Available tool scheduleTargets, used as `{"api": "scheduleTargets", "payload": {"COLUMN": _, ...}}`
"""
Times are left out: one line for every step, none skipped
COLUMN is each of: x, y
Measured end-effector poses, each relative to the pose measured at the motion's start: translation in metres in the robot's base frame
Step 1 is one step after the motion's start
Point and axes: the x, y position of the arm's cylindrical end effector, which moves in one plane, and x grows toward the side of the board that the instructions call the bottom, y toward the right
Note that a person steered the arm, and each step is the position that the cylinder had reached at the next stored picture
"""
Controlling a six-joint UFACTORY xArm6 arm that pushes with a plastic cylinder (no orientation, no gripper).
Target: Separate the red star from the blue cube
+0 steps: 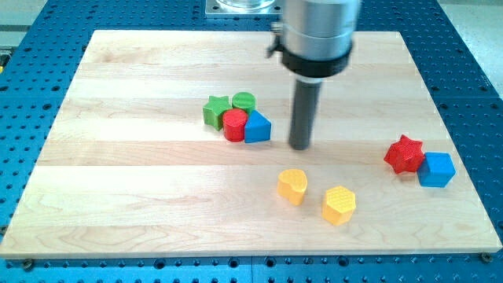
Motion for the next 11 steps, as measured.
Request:
{"api": "scheduleTargets", "payload": {"x": -0.013, "y": 0.035}}
{"api": "scheduleTargets", "payload": {"x": -0.027, "y": 0.055}}
{"api": "scheduleTargets", "payload": {"x": -0.035, "y": 0.078}}
{"api": "scheduleTargets", "payload": {"x": -0.038, "y": 0.100}}
{"api": "scheduleTargets", "payload": {"x": -0.019, "y": 0.157}}
{"api": "scheduleTargets", "payload": {"x": 0.025, "y": 0.186}}
{"api": "scheduleTargets", "payload": {"x": 0.050, "y": 0.181}}
{"api": "scheduleTargets", "payload": {"x": 0.044, "y": 0.105}}
{"api": "scheduleTargets", "payload": {"x": 0.018, "y": 0.047}}
{"api": "scheduleTargets", "payload": {"x": -0.013, "y": 0.137}}
{"api": "scheduleTargets", "payload": {"x": -0.028, "y": 0.079}}
